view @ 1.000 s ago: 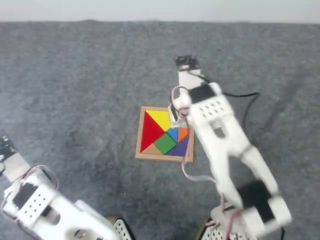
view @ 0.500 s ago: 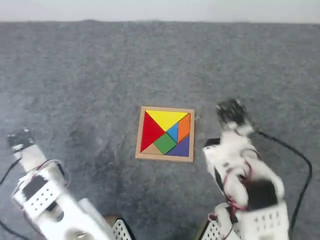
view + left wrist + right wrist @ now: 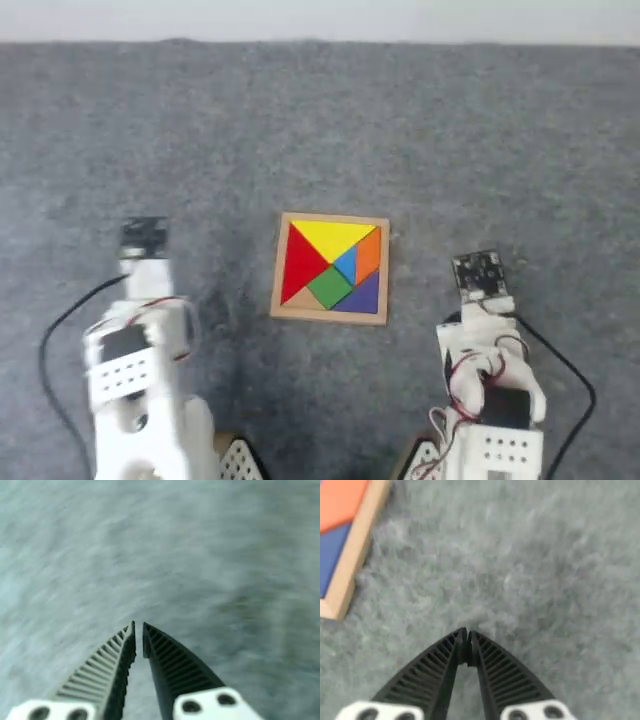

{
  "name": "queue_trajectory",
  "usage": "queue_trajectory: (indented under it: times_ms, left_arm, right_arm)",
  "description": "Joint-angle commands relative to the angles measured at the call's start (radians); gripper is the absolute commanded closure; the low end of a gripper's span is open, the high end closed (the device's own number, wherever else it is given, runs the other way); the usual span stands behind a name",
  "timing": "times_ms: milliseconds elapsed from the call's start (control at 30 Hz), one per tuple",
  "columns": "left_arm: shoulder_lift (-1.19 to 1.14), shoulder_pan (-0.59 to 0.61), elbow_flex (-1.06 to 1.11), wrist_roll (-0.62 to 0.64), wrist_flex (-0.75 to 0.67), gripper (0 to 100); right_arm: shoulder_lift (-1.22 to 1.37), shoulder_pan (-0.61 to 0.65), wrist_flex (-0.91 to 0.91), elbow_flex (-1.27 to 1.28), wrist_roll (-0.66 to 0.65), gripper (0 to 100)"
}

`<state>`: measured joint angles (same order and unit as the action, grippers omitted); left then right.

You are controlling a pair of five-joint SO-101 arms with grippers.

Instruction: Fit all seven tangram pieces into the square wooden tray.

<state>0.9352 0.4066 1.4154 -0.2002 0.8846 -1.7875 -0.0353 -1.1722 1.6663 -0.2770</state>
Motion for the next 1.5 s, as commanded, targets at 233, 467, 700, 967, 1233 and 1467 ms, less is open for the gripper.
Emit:
queue_trajectory:
  times_ms: [233, 467, 700, 967, 1233, 1467]
  left_arm:
    - [0.026, -0.238, 0.010, 0.126, -0.097, 98]
    - [0.026, -0.209, 0.010, 0.121, -0.080, 98]
    - [0.026, -0.203, 0.010, 0.121, -0.075, 98]
    - [0.026, -0.203, 0.010, 0.121, -0.075, 98]
    - [0.026, -0.203, 0.010, 0.121, -0.075, 98]
    - [0.026, -0.203, 0.010, 0.120, -0.075, 98]
  right_arm:
    - [-0.025, -0.002, -0.137, 0.017, -0.012, 98.1]
    - [-0.025, -0.002, -0.137, 0.017, -0.012, 98.1]
    - [-0.025, -0.002, -0.137, 0.017, -0.012, 98.2]
    - [-0.025, -0.001, -0.137, 0.017, -0.012, 98.2]
    - [-0.025, -0.001, -0.137, 0.017, -0.012, 98.2]
    - [-0.025, -0.001, -0.137, 0.017, -0.012, 98.2]
